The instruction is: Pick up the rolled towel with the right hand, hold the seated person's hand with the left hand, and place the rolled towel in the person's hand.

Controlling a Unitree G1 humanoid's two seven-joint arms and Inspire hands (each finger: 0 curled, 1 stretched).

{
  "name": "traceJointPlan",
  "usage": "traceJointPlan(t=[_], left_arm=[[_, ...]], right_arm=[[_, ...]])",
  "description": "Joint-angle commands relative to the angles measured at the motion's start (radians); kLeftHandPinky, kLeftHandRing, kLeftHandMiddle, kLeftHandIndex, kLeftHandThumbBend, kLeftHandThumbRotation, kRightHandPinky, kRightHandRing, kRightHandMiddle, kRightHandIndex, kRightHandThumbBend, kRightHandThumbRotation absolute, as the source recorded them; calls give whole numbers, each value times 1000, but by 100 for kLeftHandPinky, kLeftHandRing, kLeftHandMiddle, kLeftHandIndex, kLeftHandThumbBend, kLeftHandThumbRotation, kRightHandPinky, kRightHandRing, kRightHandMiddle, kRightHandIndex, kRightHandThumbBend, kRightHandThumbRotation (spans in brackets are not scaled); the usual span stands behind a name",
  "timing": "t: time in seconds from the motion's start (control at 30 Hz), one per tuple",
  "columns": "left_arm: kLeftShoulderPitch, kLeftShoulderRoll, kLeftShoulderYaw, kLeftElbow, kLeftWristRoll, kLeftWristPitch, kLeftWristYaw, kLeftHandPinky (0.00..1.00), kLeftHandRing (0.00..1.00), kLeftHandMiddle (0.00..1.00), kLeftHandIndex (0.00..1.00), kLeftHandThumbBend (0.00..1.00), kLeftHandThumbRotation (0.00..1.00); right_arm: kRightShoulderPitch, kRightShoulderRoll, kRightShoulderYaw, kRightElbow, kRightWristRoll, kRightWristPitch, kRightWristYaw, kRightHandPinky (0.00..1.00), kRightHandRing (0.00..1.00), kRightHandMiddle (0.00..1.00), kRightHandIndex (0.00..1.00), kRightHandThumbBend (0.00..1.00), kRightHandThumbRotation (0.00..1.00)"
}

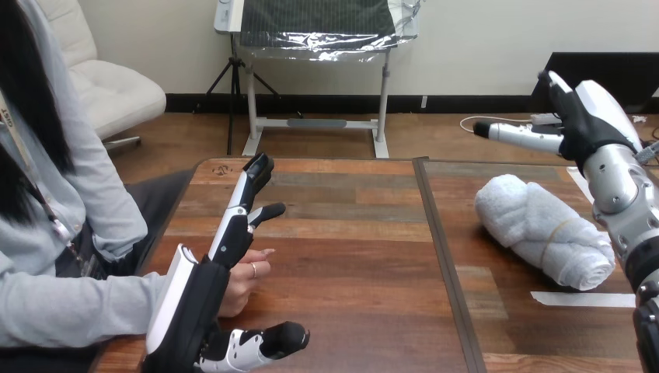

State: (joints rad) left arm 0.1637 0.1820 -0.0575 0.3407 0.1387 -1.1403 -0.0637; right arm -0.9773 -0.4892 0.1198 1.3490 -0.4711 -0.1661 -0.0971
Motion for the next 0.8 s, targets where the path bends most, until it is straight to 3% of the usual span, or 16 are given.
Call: traceJointPlan(t=[0.0, 0.27, 0.53, 0.77], left_arm=[[-12, -10, 12, -64, -5, 6, 9, 85, 98, 100, 100, 100, 82], [4, -6, 3, -83, -17, -3, 3, 86, 99, 100, 100, 100, 81], [18, -3, -4, -100, -28, -4, -5, 88, 100, 100, 100, 100, 79], [36, -8, 7, -125, -10, -7, 0, 88, 100, 100, 100, 100, 79]], right_arm=[[-104, -29, 31, 11, -27, 47, 9, 85, 100, 99, 98, 100, 62], [-96, -23, 61, 22, -58, 125, 28, 88, 99, 98, 98, 100, 63], [-85, -17, 68, 28, -60, 168, 55, 88, 99, 98, 98, 100, 61], [-63, -12, 105, 34, -91, 194, 70, 88, 100, 99, 98, 100, 63]])
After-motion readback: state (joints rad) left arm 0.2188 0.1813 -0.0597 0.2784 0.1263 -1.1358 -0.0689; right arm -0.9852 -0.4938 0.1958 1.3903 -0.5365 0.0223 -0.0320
